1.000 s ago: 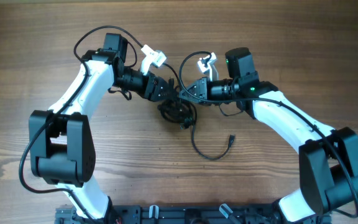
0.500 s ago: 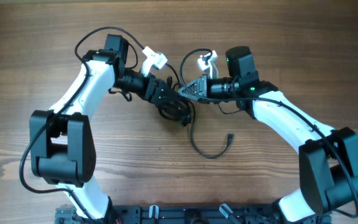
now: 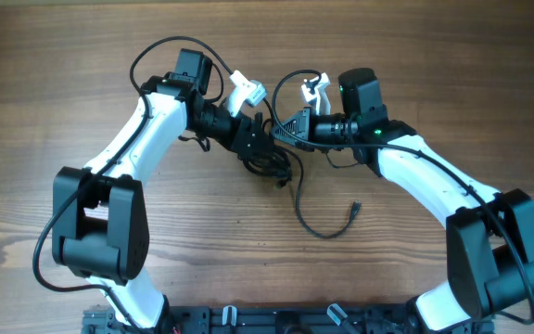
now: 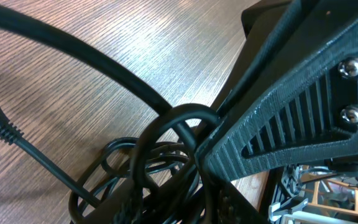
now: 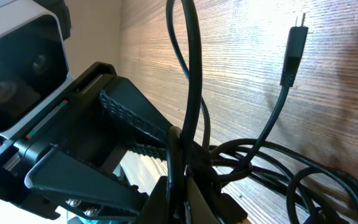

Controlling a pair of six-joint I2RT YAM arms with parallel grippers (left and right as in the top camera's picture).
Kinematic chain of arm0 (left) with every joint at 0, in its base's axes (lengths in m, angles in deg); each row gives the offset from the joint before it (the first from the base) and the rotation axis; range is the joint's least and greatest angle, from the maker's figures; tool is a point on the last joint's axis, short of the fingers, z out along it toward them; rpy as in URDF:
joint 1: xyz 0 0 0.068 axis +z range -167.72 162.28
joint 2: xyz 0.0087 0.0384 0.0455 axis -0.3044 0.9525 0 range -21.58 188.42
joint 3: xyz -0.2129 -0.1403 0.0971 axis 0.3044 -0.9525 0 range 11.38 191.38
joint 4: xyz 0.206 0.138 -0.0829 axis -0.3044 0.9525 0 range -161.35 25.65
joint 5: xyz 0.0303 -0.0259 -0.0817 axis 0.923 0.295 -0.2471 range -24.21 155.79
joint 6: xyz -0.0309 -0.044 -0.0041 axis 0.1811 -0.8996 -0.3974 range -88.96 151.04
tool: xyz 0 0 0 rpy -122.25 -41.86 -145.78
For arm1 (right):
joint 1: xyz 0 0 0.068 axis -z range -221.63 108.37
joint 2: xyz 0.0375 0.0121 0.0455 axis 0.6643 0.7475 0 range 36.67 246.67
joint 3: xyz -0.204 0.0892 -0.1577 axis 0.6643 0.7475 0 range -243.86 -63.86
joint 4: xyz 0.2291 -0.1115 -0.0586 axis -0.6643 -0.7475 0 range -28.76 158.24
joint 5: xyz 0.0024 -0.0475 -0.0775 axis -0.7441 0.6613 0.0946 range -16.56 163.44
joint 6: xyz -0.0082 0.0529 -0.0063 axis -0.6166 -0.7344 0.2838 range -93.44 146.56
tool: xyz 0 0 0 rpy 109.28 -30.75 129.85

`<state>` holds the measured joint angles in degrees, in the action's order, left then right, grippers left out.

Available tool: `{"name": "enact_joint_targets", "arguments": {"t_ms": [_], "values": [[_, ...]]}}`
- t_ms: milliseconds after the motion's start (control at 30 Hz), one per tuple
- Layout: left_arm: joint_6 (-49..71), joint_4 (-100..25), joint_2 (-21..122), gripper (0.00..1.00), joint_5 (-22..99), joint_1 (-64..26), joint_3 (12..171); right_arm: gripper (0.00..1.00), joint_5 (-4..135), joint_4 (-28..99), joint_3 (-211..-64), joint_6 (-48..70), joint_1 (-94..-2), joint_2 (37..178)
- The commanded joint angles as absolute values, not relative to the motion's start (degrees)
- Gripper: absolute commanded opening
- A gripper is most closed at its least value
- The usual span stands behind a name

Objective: Untangle cables

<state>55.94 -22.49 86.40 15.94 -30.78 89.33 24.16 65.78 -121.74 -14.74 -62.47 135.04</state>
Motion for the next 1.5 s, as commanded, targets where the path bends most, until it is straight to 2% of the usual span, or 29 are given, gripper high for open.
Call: {"name": "enact_joint_targets", "arguments": {"t_ms": [0,100,167,233,500,700,767,900,967,1067,1200,1467], "values": [[53.04,-23.40,86.32,0.34,23.70,-28.03,89.38,0.04,21.06,65.00,-122.29,-13.54,-62.75,133.86],[53.04,-23.38,86.32,0.34,23.77,-27.76,89.38,0.04,21.06,64.69,-122.29,-13.12,-62.75,133.86],[49.56,-24.69,86.32,0.23,27.00,-27.68,89.38,0.04,21.06,64.30,-122.29,-12.29,-62.75,133.86],[44.23,-26.51,86.32,0.20,30.67,-27.42,89.38,0.04,21.04,64.12,-122.29,-11.31,-62.75,133.86],[39.29,-28.28,86.32,0.19,32.01,-27.09,89.38,0.04,21.06,63.44,-122.29,-10.94,-62.75,133.86],[39.05,-28.34,86.32,0.29,32.81,-27.90,89.38,0.04,21.04,62.98,-122.29,-9.17,-62.75,133.86],[35.22,-28.98,86.32,0.32,35.33,-27.39,89.38,0.04,21.10,61.30,-122.29,-6.02,-62.64,133.86],[33.58,-27.53,86.32,0.49,35.66,-26.23,89.38,0.04,21.28,59.79,-122.29,-5.25,-61.07,133.86],[33.52,-26.88,86.34,0.63,35.66,-26.23,89.38,0.04,21.30,59.82,-122.29,-5.56,-60.30,133.86],[27.77,-26.84,86.82,0.71,35.66,-26.17,89.38,0.04,21.32,59.79,-122.29,-5.54,-60.08,133.86],[15.16,-28.34,87.80,0.73,34.15,-26.63,89.38,0.04,21.50,59.71,-122.29,-5.17,-60.08,133.86],[6.50,-32.45,91.41,0.59,27.70,-30.69,89.22,0.04,21.50,58.50,-122.29,-3.37,-60.13,133.86]]}}
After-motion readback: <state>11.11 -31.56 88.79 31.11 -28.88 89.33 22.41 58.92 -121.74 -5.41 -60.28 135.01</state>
